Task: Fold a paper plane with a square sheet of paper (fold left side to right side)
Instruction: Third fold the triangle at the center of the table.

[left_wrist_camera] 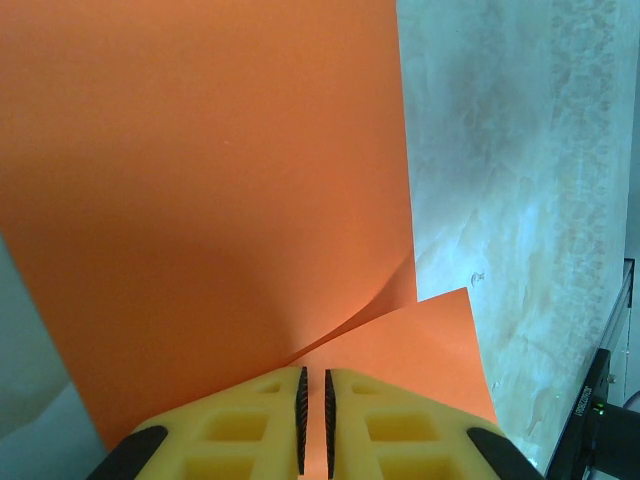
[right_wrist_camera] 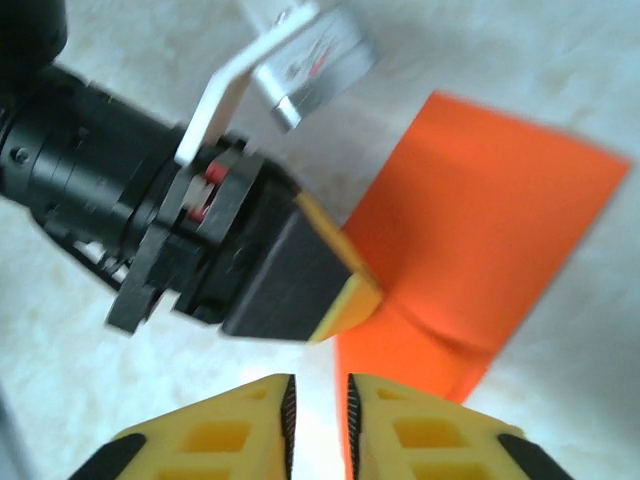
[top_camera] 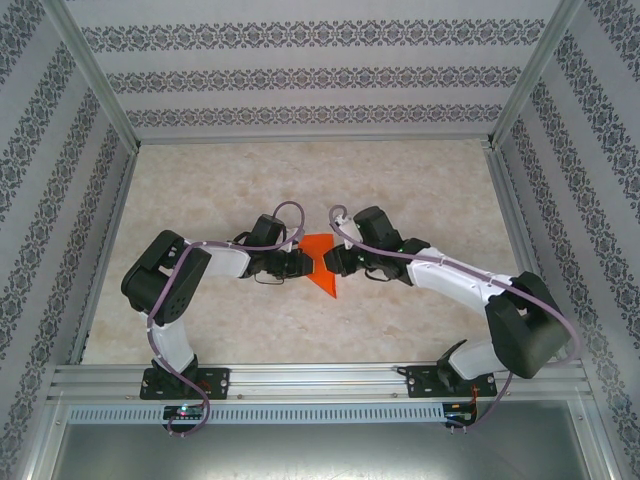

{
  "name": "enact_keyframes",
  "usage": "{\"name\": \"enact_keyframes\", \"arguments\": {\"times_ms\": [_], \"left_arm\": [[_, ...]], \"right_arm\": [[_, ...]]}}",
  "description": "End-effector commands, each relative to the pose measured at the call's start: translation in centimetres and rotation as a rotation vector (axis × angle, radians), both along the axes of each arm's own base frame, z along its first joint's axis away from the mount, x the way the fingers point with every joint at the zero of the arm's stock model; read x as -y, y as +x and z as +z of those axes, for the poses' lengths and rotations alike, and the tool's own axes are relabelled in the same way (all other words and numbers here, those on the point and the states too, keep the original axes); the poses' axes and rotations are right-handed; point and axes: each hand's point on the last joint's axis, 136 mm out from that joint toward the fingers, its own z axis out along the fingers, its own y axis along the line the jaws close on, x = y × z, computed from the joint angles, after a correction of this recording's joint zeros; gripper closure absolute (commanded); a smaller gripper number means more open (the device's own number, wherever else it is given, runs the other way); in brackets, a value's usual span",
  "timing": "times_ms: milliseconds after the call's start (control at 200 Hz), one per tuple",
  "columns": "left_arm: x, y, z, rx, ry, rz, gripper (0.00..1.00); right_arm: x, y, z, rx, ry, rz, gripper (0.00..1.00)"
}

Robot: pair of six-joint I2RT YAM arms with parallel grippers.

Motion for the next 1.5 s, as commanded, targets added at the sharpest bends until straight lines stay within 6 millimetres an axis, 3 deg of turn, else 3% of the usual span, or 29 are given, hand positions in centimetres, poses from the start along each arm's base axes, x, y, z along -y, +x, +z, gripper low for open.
{"name": "enact_keyframes", "arguments": {"times_ms": [0,110,265,450,959,1494], "left_arm": [[-0.3,-0.6,-1.9,-0.015,0.054,-0.006,0.83],[-0.2,-0.5,-1.8,-0.013,0.057,-0.007,0.83],[-0.3,-0.5,-2.0,-0.013,0.066,-0.01,0.83],[-0.3,-0.6,-1.9,-0.016,0.065,-0.013,0.83],[-0.3,-0.4,-1.9,-0.013,0.075,-0.018,0.83],[-0.3,-0.3,-2.1,-0.019,0.085,-0.019,0.84]], "right_arm": [[-1.3,-4.0,-1.7,-0.156,0.018,0.089,0.79],[-1.8,-4.6,-3.8,-0.188,-0.058,0.114,0.79],[-2.6,-3.9,-5.6,-0.205,-0.115,0.125,0.79],[-1.9,-3.7,-7.4,-0.233,-0.196,0.117,0.8],[-0.3,-4.1,-9.3,-0.26,-0.275,0.102,0.81],[0.8,-4.1,-10.1,-0.31,-0.267,0.067,0.82]]}}
